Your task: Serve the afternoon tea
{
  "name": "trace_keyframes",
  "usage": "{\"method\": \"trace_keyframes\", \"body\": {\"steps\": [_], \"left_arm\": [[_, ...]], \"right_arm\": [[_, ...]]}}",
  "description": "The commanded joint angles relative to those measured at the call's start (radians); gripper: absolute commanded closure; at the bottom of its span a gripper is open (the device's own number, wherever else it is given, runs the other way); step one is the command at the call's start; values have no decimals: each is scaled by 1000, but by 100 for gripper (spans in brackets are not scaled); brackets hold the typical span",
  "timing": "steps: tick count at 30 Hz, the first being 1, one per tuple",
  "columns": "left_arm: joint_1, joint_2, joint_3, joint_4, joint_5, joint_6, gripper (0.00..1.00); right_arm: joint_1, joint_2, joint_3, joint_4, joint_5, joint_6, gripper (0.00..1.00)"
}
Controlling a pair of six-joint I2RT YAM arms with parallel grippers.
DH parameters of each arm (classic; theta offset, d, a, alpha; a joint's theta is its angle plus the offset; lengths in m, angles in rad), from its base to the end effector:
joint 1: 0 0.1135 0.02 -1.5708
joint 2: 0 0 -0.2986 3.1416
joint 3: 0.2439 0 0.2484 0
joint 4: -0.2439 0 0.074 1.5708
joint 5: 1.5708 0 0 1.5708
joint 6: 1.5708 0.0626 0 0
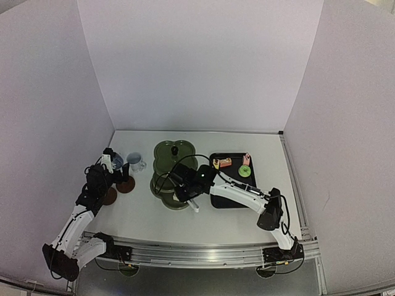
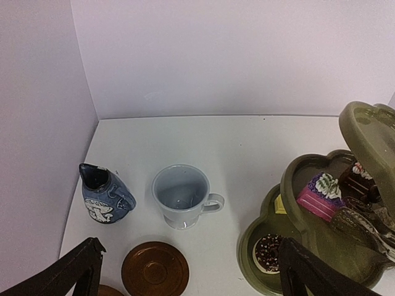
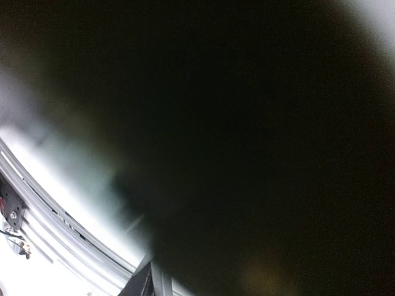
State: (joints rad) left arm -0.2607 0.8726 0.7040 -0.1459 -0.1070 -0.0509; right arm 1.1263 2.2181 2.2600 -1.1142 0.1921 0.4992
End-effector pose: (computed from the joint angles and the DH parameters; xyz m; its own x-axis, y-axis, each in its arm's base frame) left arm 0.2001 -0.0465 0.3188 -0.3065 0.0294 -0.9514 0.1428 0.9896 -0.0154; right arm 0.2271 0.4491 0.3028 -0.7370 -0.4547 -0.5000 -0.5628 0.8226 0.0817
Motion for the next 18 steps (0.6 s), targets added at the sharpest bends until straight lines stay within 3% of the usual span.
{"method": "trace_keyframes", "body": {"steps": [1,10,18], "left_arm": [[4,-11,-8,46,8,14,1],[4,-3,-6,47,9,20,1],[5,0,-3,47,9,25,0]], "right_arm": [[1,-69,-21,-18,-43,-1,70],[4,-120,-52,-81,-114,-11,71],[3,-207,-95,-96,-136,-47,78]]}}
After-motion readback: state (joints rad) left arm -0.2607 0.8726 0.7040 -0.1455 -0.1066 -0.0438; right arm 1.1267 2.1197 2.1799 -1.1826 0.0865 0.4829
